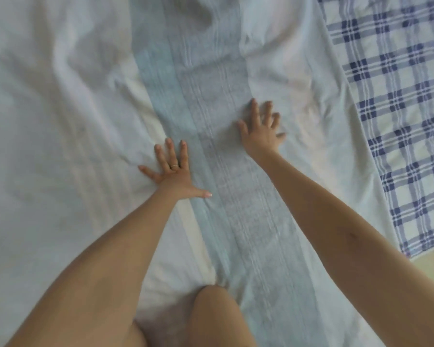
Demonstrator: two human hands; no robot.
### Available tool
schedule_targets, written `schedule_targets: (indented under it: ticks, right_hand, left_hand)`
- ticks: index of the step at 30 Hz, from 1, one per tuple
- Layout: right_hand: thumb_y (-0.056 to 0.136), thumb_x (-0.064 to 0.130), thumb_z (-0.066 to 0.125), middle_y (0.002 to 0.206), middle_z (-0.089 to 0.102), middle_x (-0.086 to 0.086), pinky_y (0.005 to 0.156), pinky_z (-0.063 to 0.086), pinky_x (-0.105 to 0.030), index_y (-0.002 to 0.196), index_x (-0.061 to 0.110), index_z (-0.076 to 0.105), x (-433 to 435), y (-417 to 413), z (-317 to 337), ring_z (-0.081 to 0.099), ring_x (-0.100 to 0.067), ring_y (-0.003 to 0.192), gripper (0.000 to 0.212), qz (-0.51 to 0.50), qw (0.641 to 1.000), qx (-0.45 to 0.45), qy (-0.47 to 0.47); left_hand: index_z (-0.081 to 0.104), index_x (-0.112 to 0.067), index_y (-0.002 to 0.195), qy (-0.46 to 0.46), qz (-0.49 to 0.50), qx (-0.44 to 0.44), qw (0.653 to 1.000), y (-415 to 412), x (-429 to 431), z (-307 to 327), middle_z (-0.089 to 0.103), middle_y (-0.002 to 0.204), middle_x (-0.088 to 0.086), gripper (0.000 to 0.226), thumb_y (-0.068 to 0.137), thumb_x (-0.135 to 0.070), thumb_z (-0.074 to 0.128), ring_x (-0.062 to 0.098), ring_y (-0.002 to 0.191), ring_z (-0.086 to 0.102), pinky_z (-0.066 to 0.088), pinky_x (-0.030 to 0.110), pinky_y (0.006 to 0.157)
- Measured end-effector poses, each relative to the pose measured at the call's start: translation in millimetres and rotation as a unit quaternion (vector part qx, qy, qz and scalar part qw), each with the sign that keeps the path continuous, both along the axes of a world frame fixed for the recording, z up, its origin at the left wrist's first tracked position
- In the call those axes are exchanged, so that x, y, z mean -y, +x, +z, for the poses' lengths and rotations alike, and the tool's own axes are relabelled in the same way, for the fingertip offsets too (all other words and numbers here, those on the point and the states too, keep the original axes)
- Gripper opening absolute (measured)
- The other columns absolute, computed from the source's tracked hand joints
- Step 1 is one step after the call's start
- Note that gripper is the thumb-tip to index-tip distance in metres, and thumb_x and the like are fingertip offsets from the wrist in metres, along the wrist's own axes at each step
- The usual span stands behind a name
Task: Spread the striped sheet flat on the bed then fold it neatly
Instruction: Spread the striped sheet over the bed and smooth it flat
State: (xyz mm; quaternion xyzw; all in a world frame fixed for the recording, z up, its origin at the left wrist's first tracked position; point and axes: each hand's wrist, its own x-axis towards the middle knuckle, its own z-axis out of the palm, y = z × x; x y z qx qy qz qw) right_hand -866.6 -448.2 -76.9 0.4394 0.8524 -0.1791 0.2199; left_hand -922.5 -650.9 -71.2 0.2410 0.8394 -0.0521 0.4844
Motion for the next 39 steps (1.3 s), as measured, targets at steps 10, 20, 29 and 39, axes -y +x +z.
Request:
schedule_targets:
  ticks: [10,20,29,39]
  right_hand:
    - [0.096,0.053,0.036,0.155,-0.026,-0.011,0.111,-0.015,-0.055,0.144,0.033,-0.025,246.3,26.3,-11.5,-0.02,-0.031,0.144,0.081,0.285,0.955,0.008,-0.085]
    - [0.073,0.061,0.067,0.161,0.0,-0.007,0.109,0.003,-0.066,0.153,0.03,0.009,338.7,-141.2,2.8,0.005,-0.034,0.147,0.103,0.493,0.87,-0.034,-0.008]
    - [0.092,0.017,0.062,0.156,-0.001,-0.027,0.112,0.024,-0.047,0.146,-0.008,-0.008,399.9,-310.6,-20.9,0.015,-0.041,0.142,0.092,0.248,0.961,0.114,0.039]
    - [0.069,0.029,0.085,0.154,-0.004,-0.032,0.117,0.016,-0.038,0.144,-0.012,-0.011,395.7,-314.3,-1.7,0.011,-0.041,0.144,0.128,0.308,0.938,0.154,0.036]
  left_hand:
    - [0.044,-0.008,0.132,0.236,0.166,-0.281,0.916,7.4,230.7,-4.0,0.031,0.144,0.023,0.067,0.068,-0.024,0.058,0.031,0.134,0.027,0.022,0.06,0.103]
    - [0.011,-0.013,0.151,0.07,0.57,-0.323,0.753,-125.0,394.5,7.3,-0.001,0.158,0.014,0.101,0.077,-0.04,0.074,0.028,0.146,-0.004,0.003,0.056,0.112]
    - [0.063,-0.02,0.118,0.094,0.586,-0.354,0.723,-263.6,448.2,-9.1,0.029,0.153,0.004,0.038,0.085,-0.038,0.063,0.028,0.14,0.022,0.015,0.054,0.111]
    - [0.034,-0.008,0.134,0.036,0.582,-0.303,0.754,-281.3,485.7,3.3,0.05,0.128,0.019,0.104,0.053,-0.044,0.088,0.039,0.122,0.043,0.033,0.051,0.102]
